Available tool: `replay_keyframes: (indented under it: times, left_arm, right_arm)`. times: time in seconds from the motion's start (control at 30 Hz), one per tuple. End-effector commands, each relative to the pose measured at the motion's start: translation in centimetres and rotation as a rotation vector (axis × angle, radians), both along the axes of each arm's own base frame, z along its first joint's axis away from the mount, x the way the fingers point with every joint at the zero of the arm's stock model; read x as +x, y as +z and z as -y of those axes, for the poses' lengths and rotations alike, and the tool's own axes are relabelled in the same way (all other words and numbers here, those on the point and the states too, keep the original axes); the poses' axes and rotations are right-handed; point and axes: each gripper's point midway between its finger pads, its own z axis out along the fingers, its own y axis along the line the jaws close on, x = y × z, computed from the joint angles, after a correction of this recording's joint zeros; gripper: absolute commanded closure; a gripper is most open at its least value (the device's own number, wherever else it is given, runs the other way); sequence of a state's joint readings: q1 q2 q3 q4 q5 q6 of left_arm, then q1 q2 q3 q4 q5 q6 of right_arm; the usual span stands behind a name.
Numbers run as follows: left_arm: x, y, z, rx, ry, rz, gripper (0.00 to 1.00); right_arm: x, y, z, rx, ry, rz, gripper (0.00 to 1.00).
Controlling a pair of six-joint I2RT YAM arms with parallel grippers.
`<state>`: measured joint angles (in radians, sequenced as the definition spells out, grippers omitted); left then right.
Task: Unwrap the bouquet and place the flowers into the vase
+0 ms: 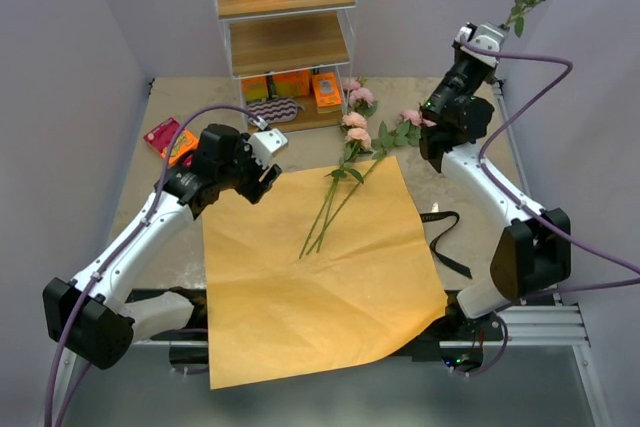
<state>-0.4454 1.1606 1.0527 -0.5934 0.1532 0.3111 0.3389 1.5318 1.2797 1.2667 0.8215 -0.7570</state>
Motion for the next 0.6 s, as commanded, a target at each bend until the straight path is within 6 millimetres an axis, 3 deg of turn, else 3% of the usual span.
replay_keyframes:
  times: [0.0, 0.03, 0.1, 0.13, 0.43, 0.47, 0.5, 0.53, 0.57]
  left_arm:
    - [-0.1, 1.4, -0.1, -0.013, -0.017, 0.044, 0.31]
    - [-0.2, 1.4, -0.1, -0.013, -0.019, 0.038, 0.31]
    - [-0.3, 1.5, 0.0, -0.015, -0.021, 0.033, 0.31]
    - [-0.4, 1.6, 0.0, -0.017, -0.019, 0.032, 0.31]
    - [-0.4, 2.3, -0.2, -0.012, -0.016, 0.046, 0.30]
    - [-0.3, 2.4, -0.2, -0.012, -0.016, 0.046, 0.30]
    - [-0.3, 2.4, -0.2, -0.015, -0.015, 0.044, 0.30]
    - [-0.2, 2.4, -0.1, -0.018, -0.016, 0.042, 0.31]
    - [-0.1, 2.8, 0.1, -0.026, -0.017, 0.046, 0.31]
  right_arm:
    - [-0.4, -1.5, 1.5, 0.201, 0.002, -0.050, 0.74]
    - [0.6, -3.3, 1.2, 0.192, 0.002, -0.166, 0.67]
    - [0.8, -4.6, 1.0, 0.264, 0.034, -0.184, 0.49]
    - [0.9, -6.0, 0.8, 0.268, 0.040, -0.261, 0.45]
    - [-1.3, -15.9, -0.1, 0.424, 0.135, -0.489, 0.29]
    - [-2.2, -15.4, -0.1, 0.446, 0.162, -0.460, 0.28]
    - [-2.5, -16.7, -0.7, 0.442, 0.203, -0.486, 0.23]
    - [-3.0, -16.6, -0.9, 0.450, 0.227, -0.483, 0.17]
    - [-3.4, -16.5, -1.1, 0.489, 0.247, -0.464, 0.17]
